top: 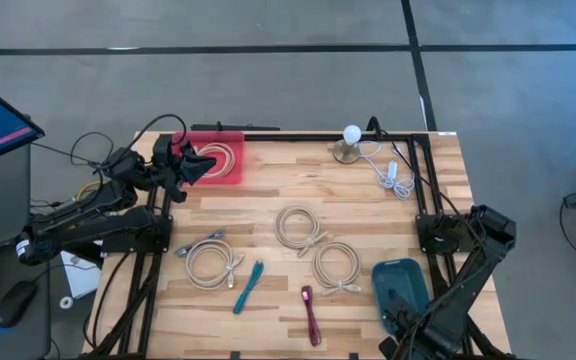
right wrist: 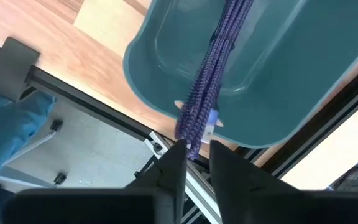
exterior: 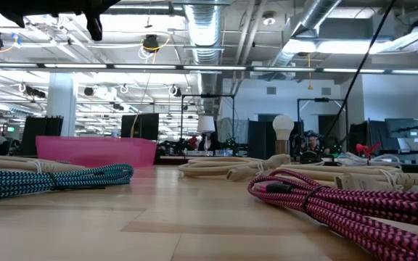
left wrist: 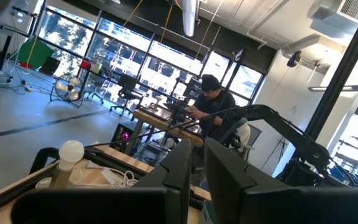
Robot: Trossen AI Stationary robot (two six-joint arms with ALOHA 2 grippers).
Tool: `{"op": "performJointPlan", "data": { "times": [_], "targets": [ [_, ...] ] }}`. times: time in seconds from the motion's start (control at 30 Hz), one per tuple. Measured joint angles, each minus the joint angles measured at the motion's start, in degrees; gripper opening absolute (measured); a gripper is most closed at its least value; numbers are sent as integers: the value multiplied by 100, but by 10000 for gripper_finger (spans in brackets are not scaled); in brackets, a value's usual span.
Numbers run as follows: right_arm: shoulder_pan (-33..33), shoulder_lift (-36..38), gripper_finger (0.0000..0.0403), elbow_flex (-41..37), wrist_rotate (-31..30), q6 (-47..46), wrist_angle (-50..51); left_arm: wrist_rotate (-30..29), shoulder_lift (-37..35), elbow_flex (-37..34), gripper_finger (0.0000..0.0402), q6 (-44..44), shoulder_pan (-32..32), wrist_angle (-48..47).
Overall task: Pick & Place USB Port
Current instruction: Put the violet charger cable into the blue bin, then put the brown USB cable into the red bin
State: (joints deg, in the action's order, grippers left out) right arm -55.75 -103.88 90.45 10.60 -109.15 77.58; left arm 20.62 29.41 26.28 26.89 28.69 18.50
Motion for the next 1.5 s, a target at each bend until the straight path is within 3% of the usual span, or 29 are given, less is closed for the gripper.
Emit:
{"op": "performJointPlan", "data": {
  "times": [0.3,0.53,0.83,1.2,1.5],
  "targets": [
    [175,174,111,-2,241,551,-334,0,0,0,46,-4,0,2],
    [555,761,108,0,202,1061,-345,2,0,0,46,-4,-1,34],
    [1150,1537,101,0,-427,2024,-323,2,0,0,46,-4,0,53],
    [2286,1989,101,2,-1187,4290,-325,2,0,0,46,-4,-2,109],
    [3466,1937,101,2,-1257,6250,-455,2,0,0,46,-4,-2,109]
  ]
}}
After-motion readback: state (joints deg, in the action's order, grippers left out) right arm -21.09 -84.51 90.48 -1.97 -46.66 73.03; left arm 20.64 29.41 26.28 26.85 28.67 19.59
